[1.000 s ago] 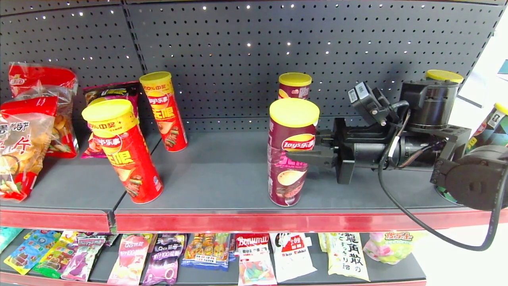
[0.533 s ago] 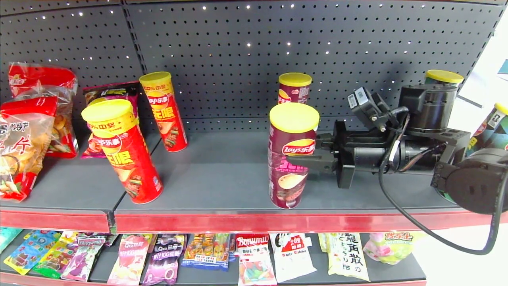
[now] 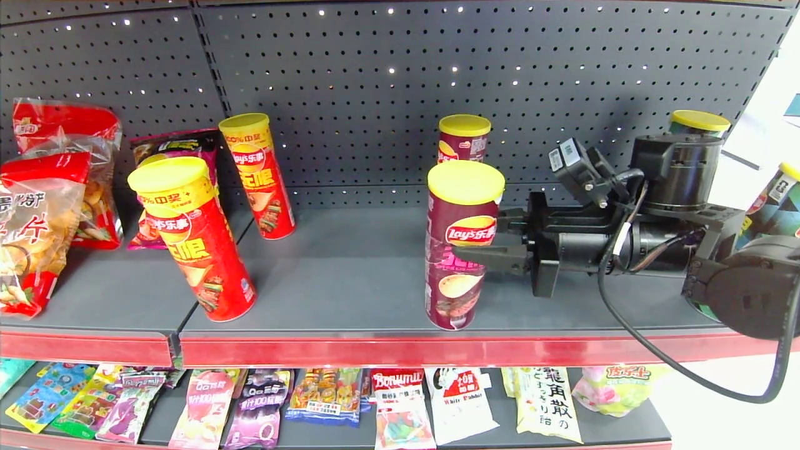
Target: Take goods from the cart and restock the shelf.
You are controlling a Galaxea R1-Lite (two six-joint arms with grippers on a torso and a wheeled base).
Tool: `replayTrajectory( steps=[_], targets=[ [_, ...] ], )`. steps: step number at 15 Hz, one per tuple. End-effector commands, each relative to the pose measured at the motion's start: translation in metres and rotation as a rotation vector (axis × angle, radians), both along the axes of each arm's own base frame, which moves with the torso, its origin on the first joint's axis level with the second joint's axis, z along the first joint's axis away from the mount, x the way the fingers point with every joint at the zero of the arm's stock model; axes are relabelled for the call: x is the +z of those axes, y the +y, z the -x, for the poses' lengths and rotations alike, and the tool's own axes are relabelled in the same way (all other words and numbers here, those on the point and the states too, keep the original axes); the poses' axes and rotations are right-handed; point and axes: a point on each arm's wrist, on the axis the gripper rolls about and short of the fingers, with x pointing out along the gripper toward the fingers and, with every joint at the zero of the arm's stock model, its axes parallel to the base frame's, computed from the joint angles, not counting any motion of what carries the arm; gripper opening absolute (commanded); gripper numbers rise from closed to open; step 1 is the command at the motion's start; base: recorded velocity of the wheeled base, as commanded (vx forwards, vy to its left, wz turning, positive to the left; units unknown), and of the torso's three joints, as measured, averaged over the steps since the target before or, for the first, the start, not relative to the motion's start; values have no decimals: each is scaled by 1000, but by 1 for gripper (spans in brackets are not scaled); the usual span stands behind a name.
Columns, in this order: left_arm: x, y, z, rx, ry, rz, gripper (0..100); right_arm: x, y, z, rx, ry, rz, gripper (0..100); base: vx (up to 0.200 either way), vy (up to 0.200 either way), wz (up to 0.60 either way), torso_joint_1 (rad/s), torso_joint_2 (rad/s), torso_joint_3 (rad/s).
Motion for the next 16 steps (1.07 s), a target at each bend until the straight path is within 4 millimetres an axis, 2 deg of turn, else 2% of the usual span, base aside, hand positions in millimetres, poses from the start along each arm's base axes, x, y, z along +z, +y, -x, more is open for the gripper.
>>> replayTrajectory(
  steps=[1, 5, 8, 13, 16],
  targets=[
    [0, 0, 0, 2, 0, 0, 100, -1, 1, 0, 3, 3, 1, 100, 0, 0, 0, 0, 0, 0],
    [0, 0, 0, 2, 0, 0, 100, 1, -1, 2, -2, 5, -3, 100, 0, 0, 0, 0, 0, 0],
    [0, 0, 0, 0, 0, 0, 100, 1, -18, 14, -82, 69, -10, 100, 0, 0, 0, 0, 0, 0],
    [0, 0, 0, 0, 0, 0, 100, -9, -65, 64, -191, 127, -10, 100, 0, 0, 0, 0, 0, 0],
    [0, 0, 0, 0, 0, 0, 100, -23, -94, 118, -282, 164, -17, 100, 0, 0, 0, 0, 0, 0]
  ],
)
